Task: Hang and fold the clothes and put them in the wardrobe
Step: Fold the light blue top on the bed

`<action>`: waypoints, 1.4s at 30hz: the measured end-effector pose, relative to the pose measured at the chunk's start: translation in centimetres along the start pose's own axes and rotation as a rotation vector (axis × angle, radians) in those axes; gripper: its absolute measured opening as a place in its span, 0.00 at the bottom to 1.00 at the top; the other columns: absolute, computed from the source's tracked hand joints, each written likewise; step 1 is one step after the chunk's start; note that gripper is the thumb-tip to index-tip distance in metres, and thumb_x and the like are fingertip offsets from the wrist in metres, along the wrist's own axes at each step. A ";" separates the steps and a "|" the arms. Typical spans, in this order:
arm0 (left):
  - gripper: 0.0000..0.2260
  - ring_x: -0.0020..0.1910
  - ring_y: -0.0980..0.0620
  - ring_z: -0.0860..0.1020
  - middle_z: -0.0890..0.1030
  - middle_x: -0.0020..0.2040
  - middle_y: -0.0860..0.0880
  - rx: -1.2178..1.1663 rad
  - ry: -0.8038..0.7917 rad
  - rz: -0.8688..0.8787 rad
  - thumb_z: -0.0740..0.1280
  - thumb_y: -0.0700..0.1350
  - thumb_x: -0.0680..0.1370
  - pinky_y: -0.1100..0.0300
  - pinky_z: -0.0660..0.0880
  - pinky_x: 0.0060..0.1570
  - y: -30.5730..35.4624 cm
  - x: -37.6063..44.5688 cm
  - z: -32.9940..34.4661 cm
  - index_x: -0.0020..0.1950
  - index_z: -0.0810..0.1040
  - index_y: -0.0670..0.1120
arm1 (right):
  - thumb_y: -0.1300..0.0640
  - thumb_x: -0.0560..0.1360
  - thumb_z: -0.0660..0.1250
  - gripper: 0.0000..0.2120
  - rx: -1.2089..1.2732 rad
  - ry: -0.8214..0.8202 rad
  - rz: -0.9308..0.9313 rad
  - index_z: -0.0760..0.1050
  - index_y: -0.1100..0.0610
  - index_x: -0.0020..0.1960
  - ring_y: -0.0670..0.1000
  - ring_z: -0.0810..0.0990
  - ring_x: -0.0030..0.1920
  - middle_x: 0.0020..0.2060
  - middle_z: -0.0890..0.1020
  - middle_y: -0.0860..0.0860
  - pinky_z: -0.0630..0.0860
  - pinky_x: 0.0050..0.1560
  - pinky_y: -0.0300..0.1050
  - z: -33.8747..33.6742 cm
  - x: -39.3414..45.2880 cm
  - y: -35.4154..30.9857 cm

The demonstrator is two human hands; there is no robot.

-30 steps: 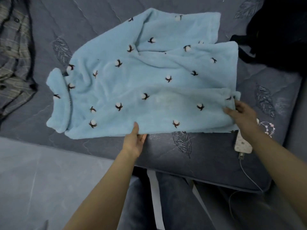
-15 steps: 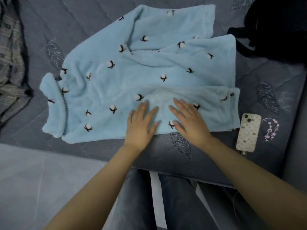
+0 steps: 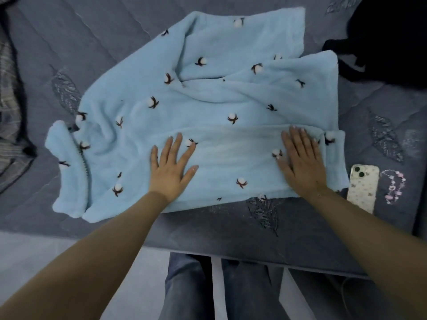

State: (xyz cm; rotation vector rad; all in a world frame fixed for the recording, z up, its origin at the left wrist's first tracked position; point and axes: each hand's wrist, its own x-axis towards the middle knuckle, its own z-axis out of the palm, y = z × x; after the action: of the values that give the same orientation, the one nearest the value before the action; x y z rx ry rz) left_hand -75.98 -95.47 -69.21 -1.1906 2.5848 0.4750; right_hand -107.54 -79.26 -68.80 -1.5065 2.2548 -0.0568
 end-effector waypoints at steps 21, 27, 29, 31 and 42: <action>0.22 0.32 0.42 0.76 0.76 0.31 0.43 0.227 0.086 0.203 0.61 0.62 0.78 0.51 0.63 0.47 -2.5 17.0 -12.0 0.44 0.73 0.42 | 0.42 0.76 0.66 0.24 0.329 -0.269 0.167 0.72 0.60 0.32 0.53 0.76 0.34 0.28 0.75 0.52 0.68 0.35 0.45 -14.9 19.7 6.3; 0.24 0.33 0.42 0.76 0.77 0.32 0.41 0.315 0.212 0.269 0.58 0.63 0.77 0.50 0.58 0.43 -5.3 19.8 -15.9 0.40 0.76 0.43 | 0.34 0.67 0.71 0.30 0.207 -0.279 0.320 0.78 0.64 0.36 0.52 0.76 0.34 0.30 0.77 0.55 0.70 0.36 0.43 -17.4 22.8 9.2; 0.16 0.47 0.42 0.77 0.81 0.45 0.42 0.284 0.115 0.188 0.63 0.57 0.78 0.51 0.57 0.49 -5.4 20.8 -15.3 0.50 0.80 0.44 | 0.41 0.73 0.70 0.23 0.133 -0.145 0.246 0.78 0.64 0.42 0.57 0.77 0.43 0.36 0.77 0.57 0.69 0.40 0.45 -16.3 23.3 9.2; 0.12 0.60 0.44 0.73 0.80 0.57 0.45 0.222 0.005 0.134 0.66 0.49 0.78 0.51 0.55 0.56 -4.9 21.0 -13.7 0.60 0.78 0.46 | 0.48 0.77 0.67 0.17 0.179 -0.078 0.070 0.78 0.63 0.48 0.58 0.76 0.47 0.42 0.78 0.58 0.68 0.44 0.44 -15.1 23.3 8.4; 0.11 0.42 0.44 0.77 0.83 0.45 0.49 0.020 0.134 0.102 0.70 0.52 0.76 0.53 0.55 0.51 -4.7 19.4 -14.3 0.53 0.78 0.48 | 0.51 0.74 0.72 0.18 0.092 0.061 -0.135 0.72 0.61 0.55 0.61 0.77 0.41 0.42 0.80 0.61 0.65 0.41 0.47 -12.8 20.2 6.5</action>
State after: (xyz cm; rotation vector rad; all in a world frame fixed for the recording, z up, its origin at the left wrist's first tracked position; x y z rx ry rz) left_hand -85.97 -117.26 -63.94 -1.1234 2.7676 0.4013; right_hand -124.35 -97.11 -65.45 -1.6257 2.1622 -0.2463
